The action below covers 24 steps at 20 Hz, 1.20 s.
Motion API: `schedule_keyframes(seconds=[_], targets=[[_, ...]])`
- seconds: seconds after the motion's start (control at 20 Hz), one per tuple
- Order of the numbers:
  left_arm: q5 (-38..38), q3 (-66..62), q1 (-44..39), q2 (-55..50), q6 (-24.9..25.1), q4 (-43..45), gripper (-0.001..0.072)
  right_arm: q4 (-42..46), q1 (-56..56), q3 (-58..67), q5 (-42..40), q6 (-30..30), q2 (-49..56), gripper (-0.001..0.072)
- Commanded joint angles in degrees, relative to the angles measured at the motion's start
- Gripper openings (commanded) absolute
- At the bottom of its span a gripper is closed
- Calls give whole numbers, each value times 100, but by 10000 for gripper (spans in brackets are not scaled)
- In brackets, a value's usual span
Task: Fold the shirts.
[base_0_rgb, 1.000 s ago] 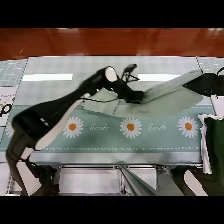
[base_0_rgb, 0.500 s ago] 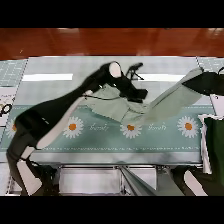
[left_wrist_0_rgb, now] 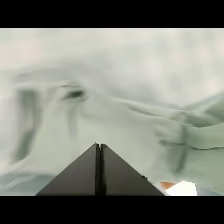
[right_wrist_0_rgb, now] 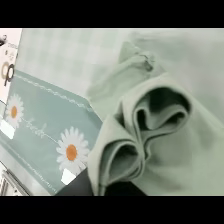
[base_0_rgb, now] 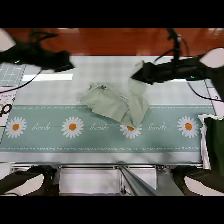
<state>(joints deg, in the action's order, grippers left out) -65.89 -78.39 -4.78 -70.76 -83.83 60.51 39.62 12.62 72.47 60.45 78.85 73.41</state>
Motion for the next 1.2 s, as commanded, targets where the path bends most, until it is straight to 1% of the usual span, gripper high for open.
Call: schedule_keyframes(seconds=[0.0,0.1,0.2,0.3,0.35,0.5,0.55,0.6,0.65,0.7,0.8,0.85,0.9,0.95,1.0,1.05,1.15], targets=[[382,1829,1333,1663,522,57,17,-393,697,748,-525,0,1318,32],[345,2457,1930,2194,525,52,17,-535,894,1158,-518,2,1941,32],[254,2830,2264,2524,542,20,17,-763,1040,1464,-520,0,2437,32],[223,3073,2321,2702,542,-79,17,-905,1156,1738,-527,0,2817,32],[223,3171,2319,2734,570,-243,17,-977,1215,1853,-529,2,2968,31],[315,3427,2319,2721,885,-925,17,-1075,1327,2098,-531,4,3318,32],[380,3526,2319,2717,887,-1062,17,-1084,1394,2133,-546,9,3407,32],[437,3617,2319,2717,892,-1132,17,-1113,1438,2133,-590,-11,3484,47],[448,3711,2319,2710,942,-1172,17,-1130,1475,2133,-651,-2,3552,220],[439,3777,2317,2691,973,-1172,17,-1143,1510,2133,-656,-37,3587,415],[496,3906,2286,2658,992,-1169,17,-1143,1432,2133,-470,-44,3552,413],[595,3934,2291,2629,1034,-1169,17,-1161,1322,2133,-264,-31,3495,412],[841,3858,2376,2605,1056,-1174,17,-1161,1119,2133,166,13,3392,408],[975,3674,2533,2608,1054,-1322,17,-1110,817,2133,809,7,3237,407],[944,3397,2754,2608,1058,-1637,17,-898,470,2133,1478,7,3038,407],[826,3128,2935,2610,1062,-1886,17,-439,66,2131,2109,35,2736,406],[442,2710,3154,2621,1093,-2068,17,988,-614,2085,2905,223,2006,406]])
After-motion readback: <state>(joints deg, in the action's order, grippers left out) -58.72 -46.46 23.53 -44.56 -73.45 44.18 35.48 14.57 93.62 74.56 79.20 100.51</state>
